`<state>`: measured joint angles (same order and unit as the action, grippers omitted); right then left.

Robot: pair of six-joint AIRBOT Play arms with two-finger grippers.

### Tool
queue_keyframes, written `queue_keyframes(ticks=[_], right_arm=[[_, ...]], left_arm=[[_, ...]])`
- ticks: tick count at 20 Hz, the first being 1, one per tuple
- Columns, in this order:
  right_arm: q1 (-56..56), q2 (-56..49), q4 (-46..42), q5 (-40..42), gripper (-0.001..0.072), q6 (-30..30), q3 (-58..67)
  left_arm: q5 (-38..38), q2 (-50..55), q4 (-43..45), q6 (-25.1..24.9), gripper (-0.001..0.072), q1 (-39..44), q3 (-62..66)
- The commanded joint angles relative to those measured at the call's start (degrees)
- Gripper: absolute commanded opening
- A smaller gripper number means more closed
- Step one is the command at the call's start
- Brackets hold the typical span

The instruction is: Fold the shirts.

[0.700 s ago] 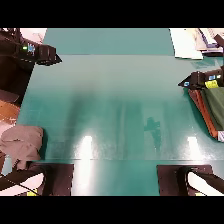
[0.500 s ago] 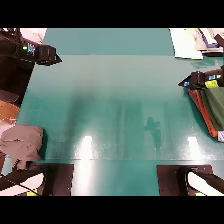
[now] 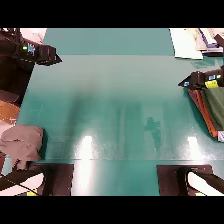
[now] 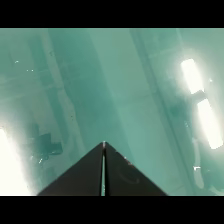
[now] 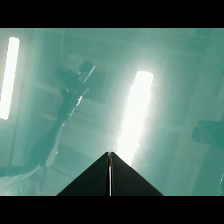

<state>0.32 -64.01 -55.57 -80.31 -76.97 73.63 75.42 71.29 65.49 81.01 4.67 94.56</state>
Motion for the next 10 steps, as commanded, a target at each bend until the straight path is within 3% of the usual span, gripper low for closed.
queue_keyframes(ticks=[1, 4, 8, 10], right_arm=[[0.0, 0.0, 0.0, -0.9, 0.0022, 0.0, 0.0], [0.0, 0.0, 0.0, -0.9, 0.0021, 0.0, 0.0], [0.0, 0.0, 0.0, -1.6, 0.0021, 0.0, 0.1], [0.0, 0.0, 0.0, -2.4, 0.0021, 0.0, 0.0]], left_arm=[[-0.8, 0.0, 0.0, 0.0, 0.0025, 0.0, 0.0], [-5.8, -0.2, 0.9, 0.4, 0.0024, -0.4, 0.2], [6.5, -5.2, 14.2, 2.6, 0.0024, -5.8, -1.2], [7.6, -12.3, 19.1, 3.6, 0.0024, -10.5, -6.9]])
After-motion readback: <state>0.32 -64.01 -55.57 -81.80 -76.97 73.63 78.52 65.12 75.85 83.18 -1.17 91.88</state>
